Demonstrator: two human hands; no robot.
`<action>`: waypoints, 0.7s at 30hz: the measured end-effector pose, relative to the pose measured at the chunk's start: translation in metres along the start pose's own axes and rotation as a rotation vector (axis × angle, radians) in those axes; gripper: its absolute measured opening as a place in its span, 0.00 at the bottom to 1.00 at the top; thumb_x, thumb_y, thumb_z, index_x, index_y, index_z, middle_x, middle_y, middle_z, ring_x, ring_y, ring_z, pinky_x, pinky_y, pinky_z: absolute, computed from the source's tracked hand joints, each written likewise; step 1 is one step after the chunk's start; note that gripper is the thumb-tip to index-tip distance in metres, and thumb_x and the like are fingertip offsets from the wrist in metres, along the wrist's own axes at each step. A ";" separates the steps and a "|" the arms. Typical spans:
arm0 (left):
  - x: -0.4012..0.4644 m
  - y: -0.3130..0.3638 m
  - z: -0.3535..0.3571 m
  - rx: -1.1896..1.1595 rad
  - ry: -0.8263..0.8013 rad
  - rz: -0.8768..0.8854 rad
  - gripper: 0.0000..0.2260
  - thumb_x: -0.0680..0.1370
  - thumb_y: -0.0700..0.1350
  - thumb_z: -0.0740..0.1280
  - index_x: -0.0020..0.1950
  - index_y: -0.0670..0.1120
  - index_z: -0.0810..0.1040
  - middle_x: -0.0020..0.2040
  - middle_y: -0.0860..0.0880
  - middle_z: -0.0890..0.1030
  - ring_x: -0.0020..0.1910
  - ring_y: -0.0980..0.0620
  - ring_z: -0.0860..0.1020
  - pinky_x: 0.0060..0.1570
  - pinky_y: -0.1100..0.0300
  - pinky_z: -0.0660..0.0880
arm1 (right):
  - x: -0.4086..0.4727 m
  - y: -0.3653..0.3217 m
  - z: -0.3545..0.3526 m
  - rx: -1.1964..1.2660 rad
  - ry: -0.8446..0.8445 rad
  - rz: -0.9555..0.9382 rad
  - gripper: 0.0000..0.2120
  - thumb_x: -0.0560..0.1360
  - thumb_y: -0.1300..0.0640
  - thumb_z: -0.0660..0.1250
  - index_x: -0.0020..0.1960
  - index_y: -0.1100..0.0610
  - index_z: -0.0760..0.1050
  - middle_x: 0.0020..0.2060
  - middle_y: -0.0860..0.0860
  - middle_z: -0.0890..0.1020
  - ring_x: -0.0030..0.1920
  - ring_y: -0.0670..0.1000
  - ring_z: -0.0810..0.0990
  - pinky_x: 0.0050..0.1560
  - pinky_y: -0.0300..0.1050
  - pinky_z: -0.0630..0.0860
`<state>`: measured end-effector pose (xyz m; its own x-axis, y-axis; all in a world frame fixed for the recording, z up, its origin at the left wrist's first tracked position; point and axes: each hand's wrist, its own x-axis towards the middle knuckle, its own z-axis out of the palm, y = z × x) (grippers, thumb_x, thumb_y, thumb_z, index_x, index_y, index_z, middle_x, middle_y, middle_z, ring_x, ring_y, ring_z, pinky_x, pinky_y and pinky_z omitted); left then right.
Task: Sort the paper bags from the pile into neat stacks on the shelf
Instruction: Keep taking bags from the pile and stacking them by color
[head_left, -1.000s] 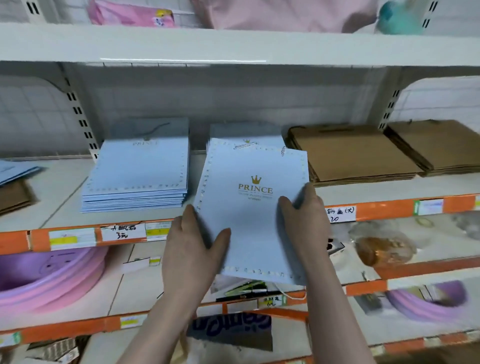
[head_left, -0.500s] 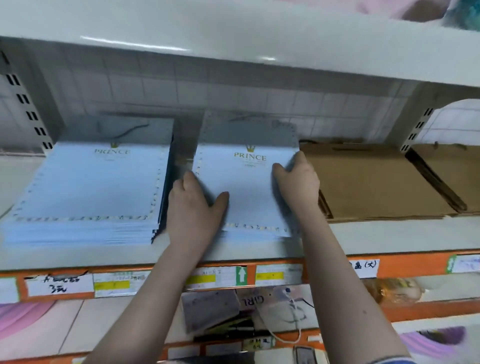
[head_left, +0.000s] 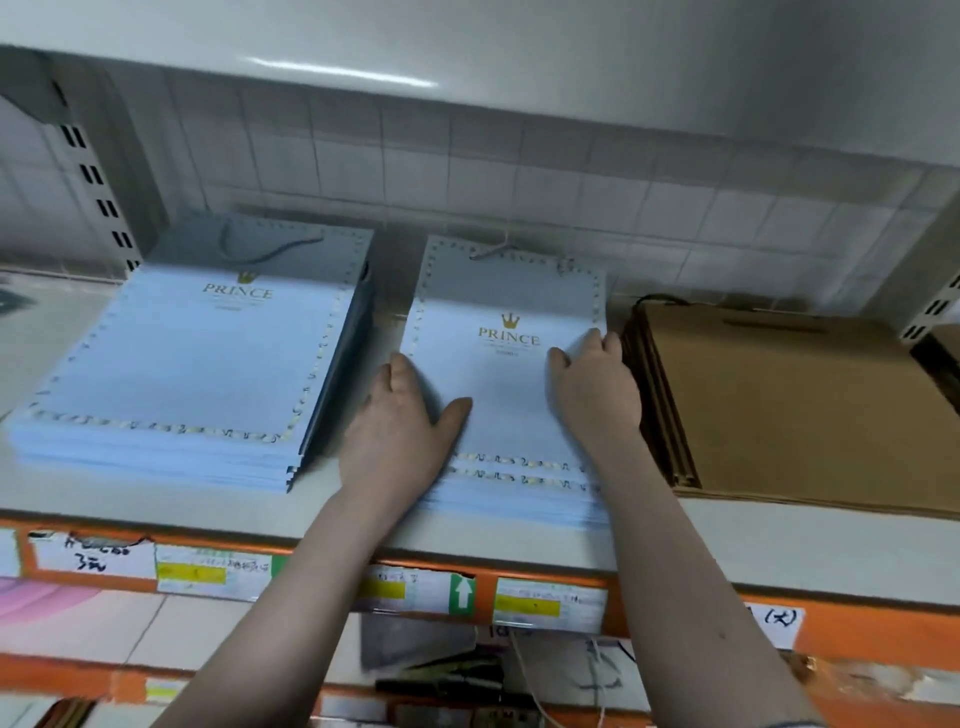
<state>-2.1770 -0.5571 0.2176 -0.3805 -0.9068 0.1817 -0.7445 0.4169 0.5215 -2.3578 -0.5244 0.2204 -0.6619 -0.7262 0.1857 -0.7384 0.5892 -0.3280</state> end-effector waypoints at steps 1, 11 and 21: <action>0.000 0.000 -0.001 0.008 -0.009 -0.008 0.37 0.77 0.62 0.59 0.76 0.41 0.51 0.75 0.42 0.59 0.67 0.39 0.68 0.58 0.49 0.70 | 0.001 0.000 0.000 -0.016 -0.013 0.008 0.27 0.81 0.48 0.49 0.73 0.64 0.56 0.73 0.61 0.55 0.66 0.61 0.67 0.55 0.52 0.74; -0.007 0.000 0.002 0.015 0.001 -0.053 0.37 0.76 0.63 0.59 0.76 0.43 0.52 0.74 0.44 0.62 0.66 0.39 0.69 0.57 0.49 0.69 | -0.010 -0.001 -0.005 -0.005 -0.041 0.058 0.27 0.82 0.48 0.49 0.74 0.64 0.53 0.73 0.62 0.57 0.57 0.62 0.75 0.47 0.49 0.71; -0.007 0.002 -0.011 0.030 0.052 -0.030 0.36 0.75 0.64 0.61 0.74 0.43 0.59 0.69 0.41 0.68 0.66 0.41 0.68 0.60 0.50 0.68 | -0.019 0.002 -0.031 0.076 0.001 0.015 0.30 0.80 0.46 0.55 0.76 0.59 0.51 0.74 0.59 0.57 0.69 0.62 0.63 0.64 0.54 0.64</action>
<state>-2.1701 -0.5506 0.2266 -0.3289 -0.9208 0.2098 -0.7714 0.3901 0.5027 -2.3508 -0.4980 0.2450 -0.6731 -0.7170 0.1812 -0.7165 0.5716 -0.3999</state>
